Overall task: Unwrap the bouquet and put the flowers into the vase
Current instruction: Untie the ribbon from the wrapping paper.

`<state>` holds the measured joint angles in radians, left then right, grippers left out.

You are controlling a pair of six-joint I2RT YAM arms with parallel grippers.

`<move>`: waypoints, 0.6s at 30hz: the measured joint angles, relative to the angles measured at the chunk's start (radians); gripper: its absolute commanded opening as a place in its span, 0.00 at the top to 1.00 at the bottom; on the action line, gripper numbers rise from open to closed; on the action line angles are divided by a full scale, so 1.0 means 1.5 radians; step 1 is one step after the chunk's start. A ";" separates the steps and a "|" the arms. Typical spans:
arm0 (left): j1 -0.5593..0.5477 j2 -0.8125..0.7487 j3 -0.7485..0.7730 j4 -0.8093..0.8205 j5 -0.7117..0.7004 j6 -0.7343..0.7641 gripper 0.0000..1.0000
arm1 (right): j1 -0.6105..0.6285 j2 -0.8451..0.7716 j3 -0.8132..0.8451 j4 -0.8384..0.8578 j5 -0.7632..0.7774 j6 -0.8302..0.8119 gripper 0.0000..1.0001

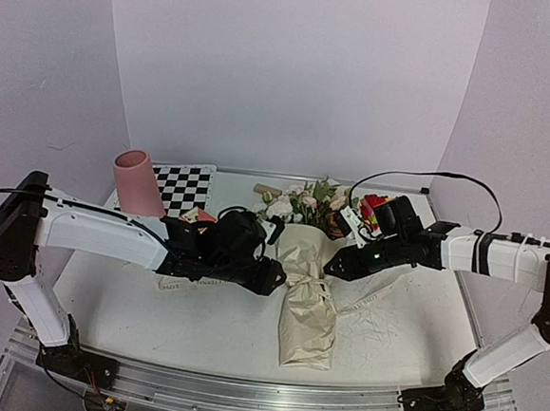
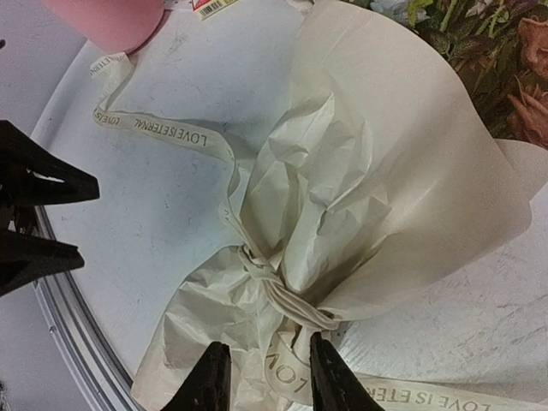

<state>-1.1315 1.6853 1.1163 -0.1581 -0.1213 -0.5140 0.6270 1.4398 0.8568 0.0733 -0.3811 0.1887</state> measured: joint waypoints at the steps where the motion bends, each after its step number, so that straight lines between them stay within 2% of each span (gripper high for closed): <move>1: -0.001 0.012 0.008 0.005 0.001 0.001 0.54 | 0.001 0.009 0.004 0.003 0.001 -0.001 0.67; 13: 0.000 0.128 0.083 0.037 0.014 0.011 0.56 | 0.012 0.097 0.030 0.023 -0.001 -0.006 0.69; 18: 0.000 0.163 0.101 0.041 0.009 0.010 0.49 | 0.013 0.118 0.031 0.028 0.000 -0.007 0.70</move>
<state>-1.1320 1.9303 1.2677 -0.0962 -0.1079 -0.4984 0.6468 1.6173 0.9039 0.1147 -0.3817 0.1790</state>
